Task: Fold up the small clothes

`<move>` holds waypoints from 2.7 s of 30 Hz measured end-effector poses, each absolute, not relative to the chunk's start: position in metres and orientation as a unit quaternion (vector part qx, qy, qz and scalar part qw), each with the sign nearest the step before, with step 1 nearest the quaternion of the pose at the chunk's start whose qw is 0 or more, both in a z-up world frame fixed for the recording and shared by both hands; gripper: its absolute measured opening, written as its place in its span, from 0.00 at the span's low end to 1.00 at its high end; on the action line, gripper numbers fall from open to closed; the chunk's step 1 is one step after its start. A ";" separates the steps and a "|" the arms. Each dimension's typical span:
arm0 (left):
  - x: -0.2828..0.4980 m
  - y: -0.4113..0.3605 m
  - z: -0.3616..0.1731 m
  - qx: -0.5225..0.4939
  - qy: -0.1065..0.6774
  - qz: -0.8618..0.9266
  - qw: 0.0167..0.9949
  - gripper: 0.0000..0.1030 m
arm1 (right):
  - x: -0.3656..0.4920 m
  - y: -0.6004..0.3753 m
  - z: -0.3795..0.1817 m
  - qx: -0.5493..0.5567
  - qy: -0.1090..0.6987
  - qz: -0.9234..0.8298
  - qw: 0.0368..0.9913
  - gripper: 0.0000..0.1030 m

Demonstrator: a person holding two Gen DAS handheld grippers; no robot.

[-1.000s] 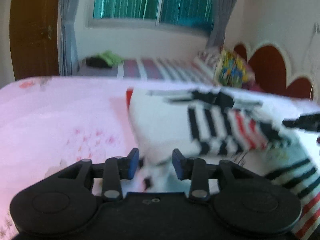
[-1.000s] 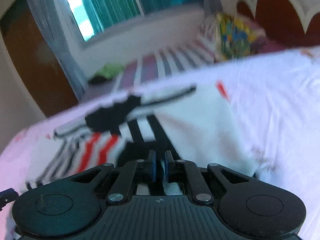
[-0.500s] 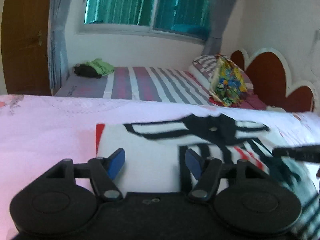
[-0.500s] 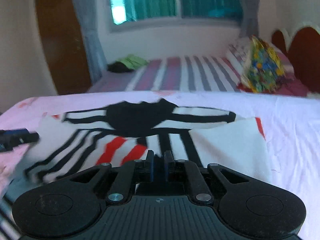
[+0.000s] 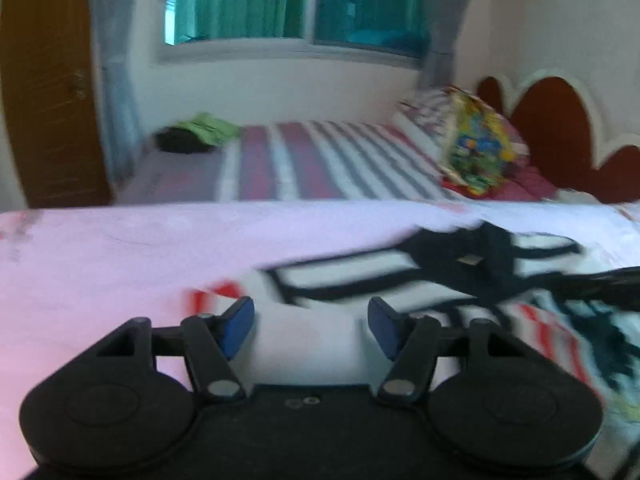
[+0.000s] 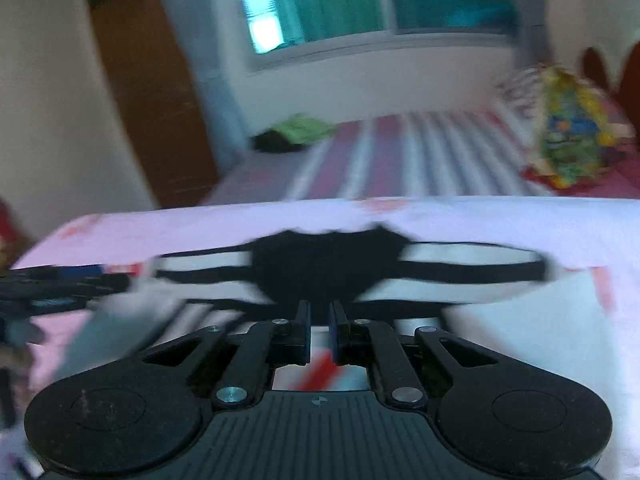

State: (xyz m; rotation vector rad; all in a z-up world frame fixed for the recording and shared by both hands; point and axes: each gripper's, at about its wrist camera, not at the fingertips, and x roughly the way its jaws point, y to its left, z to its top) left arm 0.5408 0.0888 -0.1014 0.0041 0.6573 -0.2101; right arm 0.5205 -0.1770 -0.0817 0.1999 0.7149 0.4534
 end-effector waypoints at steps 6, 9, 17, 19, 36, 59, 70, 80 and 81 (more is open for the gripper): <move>0.520 0.058 -0.131 0.038 0.337 -0.108 0.935 0.62 | 0.517 -0.166 -0.104 0.042 0.355 0.183 0.916 0.08; 0.509 0.053 -0.118 0.019 0.326 -0.115 0.938 0.61 | 0.504 -0.184 -0.090 0.078 0.344 0.175 0.919 0.08; 0.478 0.040 -0.135 0.048 0.318 -0.104 0.941 0.64 | 0.479 -0.213 -0.107 0.095 0.361 0.139 0.917 0.08; 0.468 0.064 -0.132 0.023 0.322 -0.087 0.942 0.63 | 0.472 -0.237 -0.107 0.085 0.354 0.097 0.926 0.08; 0.464 0.003 -0.133 -0.002 0.338 -0.039 0.941 0.69 | 0.441 -0.244 -0.104 0.065 0.346 0.136 0.926 0.08; 0.239 0.133 -0.108 -0.067 0.425 -0.071 0.900 0.44 | 0.190 -0.392 -0.069 0.236 0.445 0.114 0.857 0.07; 0.198 0.173 -0.137 -0.326 0.453 -0.165 0.813 0.37 | 0.144 -0.393 -0.080 0.342 0.461 0.126 0.809 0.59; 0.215 0.172 -0.157 -0.368 0.443 -0.182 0.797 0.25 | 0.156 -0.405 -0.105 0.427 0.461 0.150 0.763 0.22; 0.213 0.172 -0.157 -0.362 0.442 -0.182 0.800 0.24 | 0.156 -0.406 -0.106 0.427 0.461 0.150 0.763 0.22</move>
